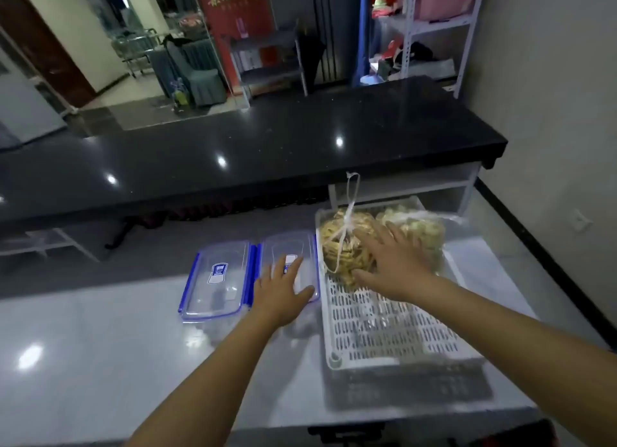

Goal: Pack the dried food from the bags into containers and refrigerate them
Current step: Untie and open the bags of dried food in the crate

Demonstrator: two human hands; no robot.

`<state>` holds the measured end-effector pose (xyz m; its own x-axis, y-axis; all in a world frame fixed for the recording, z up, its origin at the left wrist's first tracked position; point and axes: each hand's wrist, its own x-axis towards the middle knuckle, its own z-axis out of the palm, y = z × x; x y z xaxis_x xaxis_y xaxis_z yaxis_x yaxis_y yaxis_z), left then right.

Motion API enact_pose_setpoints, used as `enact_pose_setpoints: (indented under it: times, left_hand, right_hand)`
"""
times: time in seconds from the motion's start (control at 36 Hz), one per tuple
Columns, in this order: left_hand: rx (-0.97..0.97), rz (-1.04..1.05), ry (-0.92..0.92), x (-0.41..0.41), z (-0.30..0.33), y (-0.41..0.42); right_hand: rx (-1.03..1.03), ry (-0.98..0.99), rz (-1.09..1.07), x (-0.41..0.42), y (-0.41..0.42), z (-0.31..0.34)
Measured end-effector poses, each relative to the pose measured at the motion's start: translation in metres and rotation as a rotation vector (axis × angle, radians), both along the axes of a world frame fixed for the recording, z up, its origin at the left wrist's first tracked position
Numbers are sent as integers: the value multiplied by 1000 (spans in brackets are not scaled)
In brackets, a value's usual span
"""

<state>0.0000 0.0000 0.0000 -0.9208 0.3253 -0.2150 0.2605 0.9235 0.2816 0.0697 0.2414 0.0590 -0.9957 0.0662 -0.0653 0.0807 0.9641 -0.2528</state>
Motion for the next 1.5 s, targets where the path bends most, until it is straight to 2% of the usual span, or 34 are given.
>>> enact_pose_setpoints:
  times: [0.17,0.33,0.44,0.75,1.0,1.17,1.33,1.5]
  left_hand:
    - [-29,33,21,8,-14,1]
    - [-15,30,9,6,-17,-1]
    - [0,34,-3,4,-18,-4]
    - [30,-48,-140,-10,4,-11]
    - [243,-119,-74,-38,31,-7]
    - [390,-239,-121,-58,43,12]
    - [274,-459,-142,-79,52,46]
    - [181,-545,-188,-95,53,64]
  right_hand:
    - [57,-40,-40,-58,-13,8]
    - [200,-255,23,-96,-29,18]
    - [250,-286,25,-103,-28,16]
    - [199,-256,5,-106,-27,6]
    - [59,-239,37,-80,-18,12]
    - [-7,-110,54,-66,-9,6]
    - [-52,-43,41,-57,-11,0]
    - [-107,39,18,-40,-12,-14]
